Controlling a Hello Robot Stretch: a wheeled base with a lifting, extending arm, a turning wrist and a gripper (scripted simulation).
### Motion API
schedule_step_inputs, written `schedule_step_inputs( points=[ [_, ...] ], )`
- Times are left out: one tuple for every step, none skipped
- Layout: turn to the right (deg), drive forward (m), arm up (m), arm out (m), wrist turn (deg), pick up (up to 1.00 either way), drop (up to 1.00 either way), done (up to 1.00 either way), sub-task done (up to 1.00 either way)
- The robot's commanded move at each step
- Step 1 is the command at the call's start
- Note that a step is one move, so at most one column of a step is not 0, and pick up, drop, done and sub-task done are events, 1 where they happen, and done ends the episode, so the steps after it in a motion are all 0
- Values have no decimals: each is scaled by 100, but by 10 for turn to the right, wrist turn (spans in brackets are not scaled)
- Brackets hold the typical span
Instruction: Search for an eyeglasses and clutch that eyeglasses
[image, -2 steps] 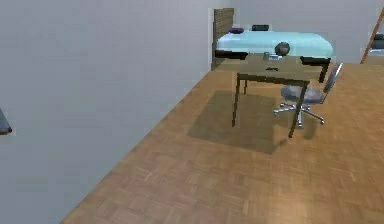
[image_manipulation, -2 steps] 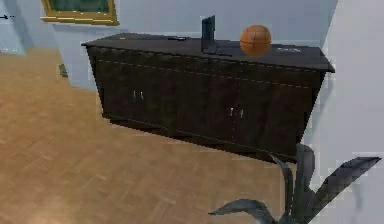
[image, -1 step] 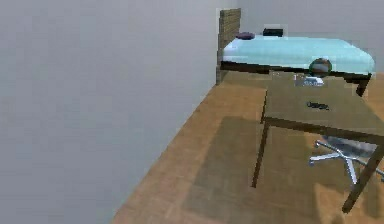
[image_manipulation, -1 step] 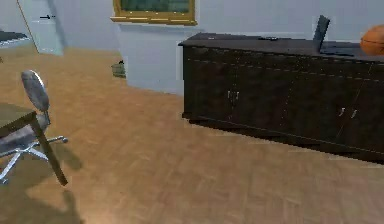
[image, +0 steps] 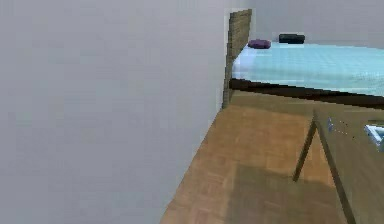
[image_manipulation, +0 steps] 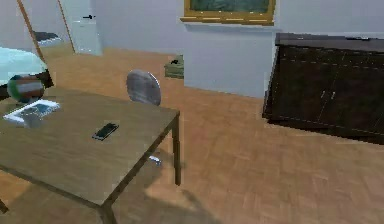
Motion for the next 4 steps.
schedule_step_inputs(
  points=[
    [-450,0,0,0,0,0,0,0,0],
    [-30,0,0,0,0,0,0,0,0],
    [450,0,0,0,0,0,0,0,0],
    [240,0,0,0,0,0,0,0,0]
  ],
)
